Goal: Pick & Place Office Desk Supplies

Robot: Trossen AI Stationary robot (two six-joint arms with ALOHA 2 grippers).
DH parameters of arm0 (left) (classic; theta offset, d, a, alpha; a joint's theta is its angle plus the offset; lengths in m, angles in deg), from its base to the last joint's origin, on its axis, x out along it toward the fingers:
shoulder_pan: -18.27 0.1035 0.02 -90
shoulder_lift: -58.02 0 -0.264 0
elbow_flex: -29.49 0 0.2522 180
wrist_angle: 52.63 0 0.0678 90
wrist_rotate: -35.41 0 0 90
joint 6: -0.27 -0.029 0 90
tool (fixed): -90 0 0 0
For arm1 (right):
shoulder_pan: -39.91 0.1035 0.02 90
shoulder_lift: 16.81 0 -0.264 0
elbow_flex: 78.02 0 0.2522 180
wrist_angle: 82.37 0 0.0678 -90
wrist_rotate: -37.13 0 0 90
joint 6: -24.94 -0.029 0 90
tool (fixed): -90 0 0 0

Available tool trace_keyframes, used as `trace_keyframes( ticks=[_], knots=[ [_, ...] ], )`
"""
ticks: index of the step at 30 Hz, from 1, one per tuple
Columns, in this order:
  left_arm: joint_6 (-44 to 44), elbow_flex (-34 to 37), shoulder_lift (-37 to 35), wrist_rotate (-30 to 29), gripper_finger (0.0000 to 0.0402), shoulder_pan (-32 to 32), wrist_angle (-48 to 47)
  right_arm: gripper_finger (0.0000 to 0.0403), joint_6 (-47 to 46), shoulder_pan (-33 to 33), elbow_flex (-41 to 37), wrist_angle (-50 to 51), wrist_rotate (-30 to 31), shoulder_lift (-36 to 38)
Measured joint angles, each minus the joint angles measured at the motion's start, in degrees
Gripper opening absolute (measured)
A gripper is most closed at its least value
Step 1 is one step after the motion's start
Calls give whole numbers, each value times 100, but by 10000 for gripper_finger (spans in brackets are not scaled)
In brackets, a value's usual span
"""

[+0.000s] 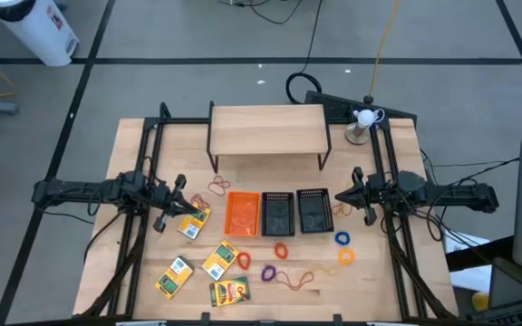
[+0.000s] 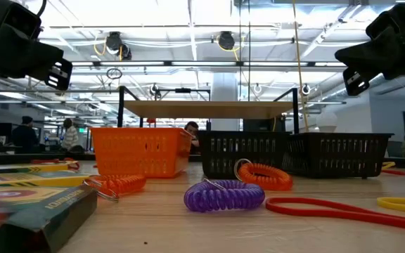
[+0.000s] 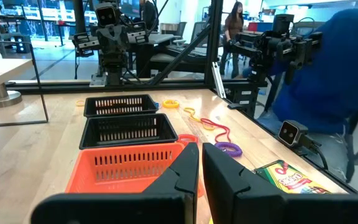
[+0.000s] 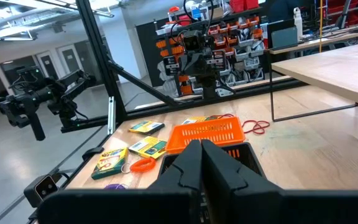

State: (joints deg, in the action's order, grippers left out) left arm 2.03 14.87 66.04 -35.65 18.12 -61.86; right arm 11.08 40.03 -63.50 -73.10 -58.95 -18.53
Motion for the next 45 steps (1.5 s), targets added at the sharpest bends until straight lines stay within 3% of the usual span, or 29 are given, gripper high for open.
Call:
trace_keyframes(
  ticks=[45],
  knots=[
    [0, 0, 1, 0, 21, 1, -1, 0, -1, 0, -1, -90, 2, -2]
  ],
)
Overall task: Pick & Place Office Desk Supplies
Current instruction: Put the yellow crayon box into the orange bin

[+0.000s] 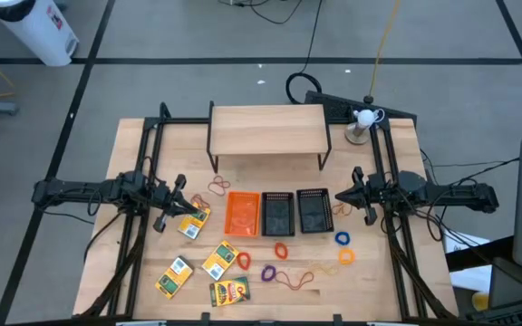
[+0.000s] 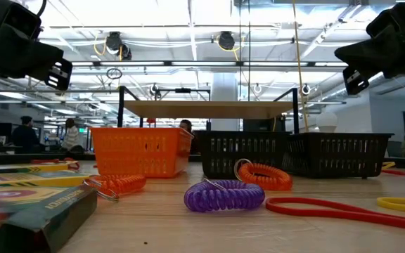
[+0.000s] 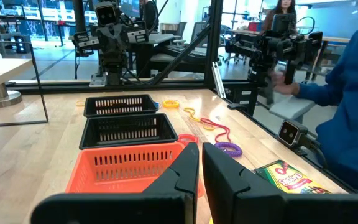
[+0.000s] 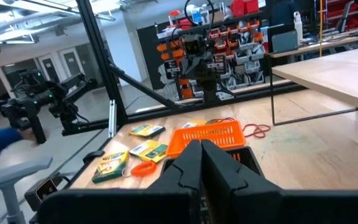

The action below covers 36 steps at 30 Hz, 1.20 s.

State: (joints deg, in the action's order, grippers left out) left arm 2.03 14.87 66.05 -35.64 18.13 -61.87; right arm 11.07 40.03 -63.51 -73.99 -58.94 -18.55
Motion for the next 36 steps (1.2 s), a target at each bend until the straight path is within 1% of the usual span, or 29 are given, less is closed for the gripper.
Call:
trace_keyframes(
  ticks=[7, 12, 15, 19, 21, 24, 27, 32, 36],
  knots=[
    [0, 0, 0, -1, 21, -2, 2, 0, -62, -1, 1, -38, 0, 0],
    [24, 0, 0, -142, 21, 0, 64, 0, -242, -2, 2, -157, 0, 0],
    [281, 0, -1, -121, 21, 0, 236, 0, -236, -1, 0, -228, 0, 0],
    [676, 0, 0, -119, 21, -2, 550, 0, 19, -2, 0, -492, 33, 0],
    [876, 0, 0, -115, 21, 0, 710, 0, 49, -2, 0, -662, 148, 2],
    [1047, 0, 0, -107, 21, -1, 812, 0, 57, -2, 0, -813, 166, 1],
    [1004, 0, 0, -106, 21, -2, 902, 0, 108, -2, 0, -792, 153, 0],
    [1252, -4, 0, -105, 21, -1, 930, 0, 159, -2, 0, -580, 153, 0],
    [1225, -4, 0, -105, 21, 0, 930, 0, 650, -2, 1, -551, 179, 0]
  ],
)
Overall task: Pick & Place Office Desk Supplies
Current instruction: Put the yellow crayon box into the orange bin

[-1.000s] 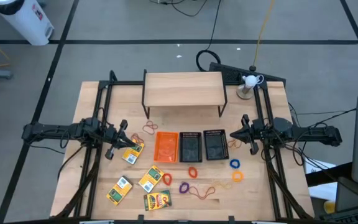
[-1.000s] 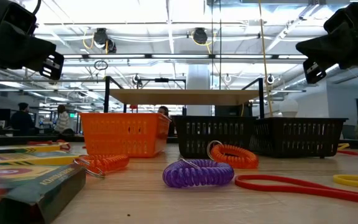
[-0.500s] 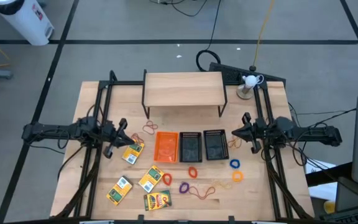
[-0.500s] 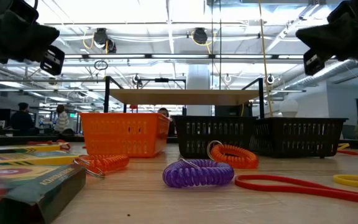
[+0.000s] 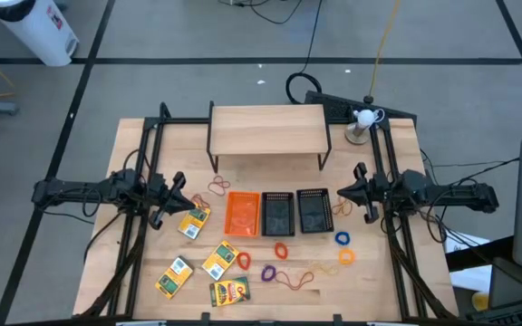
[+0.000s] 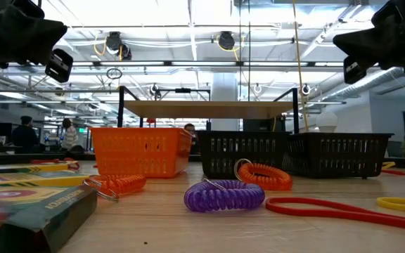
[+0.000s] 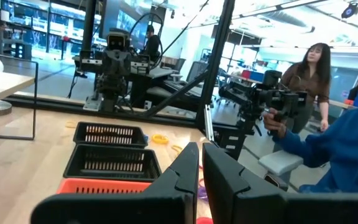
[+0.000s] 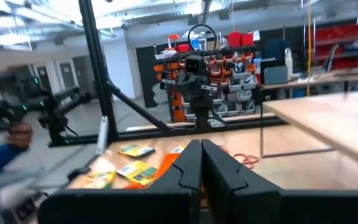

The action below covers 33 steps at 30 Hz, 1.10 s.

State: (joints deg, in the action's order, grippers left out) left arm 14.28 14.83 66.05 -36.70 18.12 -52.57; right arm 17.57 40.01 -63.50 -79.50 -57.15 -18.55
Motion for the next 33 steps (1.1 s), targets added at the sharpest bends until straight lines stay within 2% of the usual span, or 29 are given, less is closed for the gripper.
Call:
trace_keyframes(
  ticks=[9, 12, 23, 33],
  knots=[
    [-76, 0, 0, -321, 21, -2, -6, 0, 197, 0, -1, 4, -26, -4],
    [-379, 0, 22, -740, 21, 0, -28, 0, 76, 0, -1, 2, -26, -4],
    [-529, 2, 456, -2557, 21, 0, -568, 0, -241, 0, -1, 23, -26, -6],
    [-87, 2, 972, -2651, 21, -2, -566, 0, -95, 0, -1, 606, -26, -7]
  ],
)
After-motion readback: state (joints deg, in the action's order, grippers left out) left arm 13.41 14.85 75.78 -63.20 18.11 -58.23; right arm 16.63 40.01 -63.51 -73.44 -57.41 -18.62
